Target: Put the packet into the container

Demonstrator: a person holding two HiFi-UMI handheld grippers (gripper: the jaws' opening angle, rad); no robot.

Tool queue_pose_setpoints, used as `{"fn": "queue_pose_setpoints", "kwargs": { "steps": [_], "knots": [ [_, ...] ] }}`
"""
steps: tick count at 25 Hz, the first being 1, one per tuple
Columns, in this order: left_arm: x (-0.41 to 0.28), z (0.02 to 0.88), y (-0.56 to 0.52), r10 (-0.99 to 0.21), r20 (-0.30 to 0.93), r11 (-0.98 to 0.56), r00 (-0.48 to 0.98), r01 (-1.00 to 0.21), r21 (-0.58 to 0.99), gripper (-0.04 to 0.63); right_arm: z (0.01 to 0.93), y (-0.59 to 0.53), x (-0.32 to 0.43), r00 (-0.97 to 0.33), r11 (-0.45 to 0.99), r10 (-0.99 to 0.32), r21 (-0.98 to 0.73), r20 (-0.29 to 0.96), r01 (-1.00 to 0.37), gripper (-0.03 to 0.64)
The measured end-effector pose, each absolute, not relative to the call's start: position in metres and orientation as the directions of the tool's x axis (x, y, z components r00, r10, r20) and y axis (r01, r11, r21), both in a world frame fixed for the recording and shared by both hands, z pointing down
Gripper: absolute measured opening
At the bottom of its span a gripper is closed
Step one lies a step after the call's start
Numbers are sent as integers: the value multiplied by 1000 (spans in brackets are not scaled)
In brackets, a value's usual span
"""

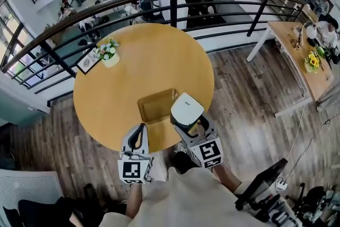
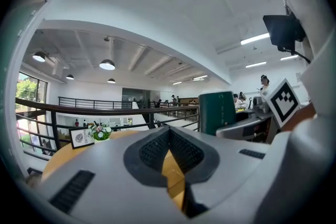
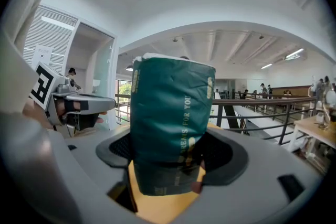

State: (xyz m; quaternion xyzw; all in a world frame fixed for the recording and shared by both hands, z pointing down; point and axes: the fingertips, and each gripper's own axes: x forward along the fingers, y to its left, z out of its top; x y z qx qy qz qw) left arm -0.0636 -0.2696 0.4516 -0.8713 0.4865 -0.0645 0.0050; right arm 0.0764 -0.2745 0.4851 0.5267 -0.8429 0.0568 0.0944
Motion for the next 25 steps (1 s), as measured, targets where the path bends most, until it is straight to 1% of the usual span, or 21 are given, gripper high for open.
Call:
{"fn": "queue_pose_setpoints", "kwargs": {
  "steps": [8,20,23,25],
  "knots": [
    [-68,468,-295,-876,182,-459,447,-888,-28,6,492,-308,91,-447,456,-855,-27,261,-889,371],
    [-83,517,-301,-874,306,-384,377,-922,39,5,549,-314,84,-483,498,-766,-83,424,-863,371],
    [-87,525,-300,-873,325,-368,363,-929,48,6,556,-319,80,-489,520,-751,-60,444,-852,371],
    [-90,527,-300,-876,326,-361,357,-931,49,5,556,-324,75,-484,541,-753,0,447,-841,371]
  ]
}}
